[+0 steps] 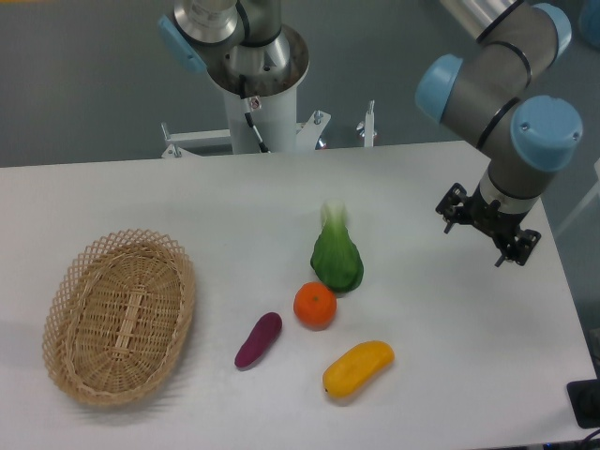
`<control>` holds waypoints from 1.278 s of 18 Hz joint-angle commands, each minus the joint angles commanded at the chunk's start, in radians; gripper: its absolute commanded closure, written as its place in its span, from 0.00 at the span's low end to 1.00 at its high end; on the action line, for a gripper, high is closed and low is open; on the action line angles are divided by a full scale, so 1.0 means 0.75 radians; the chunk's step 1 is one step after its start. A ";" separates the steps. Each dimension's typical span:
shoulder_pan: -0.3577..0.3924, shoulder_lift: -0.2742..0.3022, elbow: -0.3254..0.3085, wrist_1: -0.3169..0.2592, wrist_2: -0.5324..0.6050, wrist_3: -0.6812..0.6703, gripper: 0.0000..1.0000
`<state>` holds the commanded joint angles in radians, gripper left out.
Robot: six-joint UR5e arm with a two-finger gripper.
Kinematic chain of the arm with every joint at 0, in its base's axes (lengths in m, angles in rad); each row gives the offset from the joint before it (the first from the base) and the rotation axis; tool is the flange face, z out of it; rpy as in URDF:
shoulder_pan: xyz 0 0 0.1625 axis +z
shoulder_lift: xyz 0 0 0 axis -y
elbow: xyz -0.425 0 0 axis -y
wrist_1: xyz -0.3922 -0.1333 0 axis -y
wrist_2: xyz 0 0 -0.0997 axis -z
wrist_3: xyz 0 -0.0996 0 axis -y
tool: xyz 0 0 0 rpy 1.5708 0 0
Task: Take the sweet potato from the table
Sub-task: 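Move the gripper toward the purple sweet potato beside the orange, then lower the open gripper over the purple sweet potato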
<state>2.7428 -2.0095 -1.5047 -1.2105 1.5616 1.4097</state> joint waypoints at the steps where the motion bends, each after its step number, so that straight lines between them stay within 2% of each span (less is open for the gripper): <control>1: -0.016 0.002 -0.016 0.020 -0.002 0.000 0.00; 6: -0.127 0.020 -0.084 0.033 -0.010 -0.014 0.00; 9: -0.184 0.031 -0.109 0.041 -0.016 -0.082 0.00; 14: -0.305 0.016 -0.111 0.053 -0.137 -0.229 0.00; 20: -0.446 -0.031 -0.117 0.172 -0.145 -0.413 0.00; 23: -0.515 -0.088 -0.117 0.260 -0.143 -0.511 0.00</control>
<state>2.3564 -2.0753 -1.5923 -1.0157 1.4542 1.0265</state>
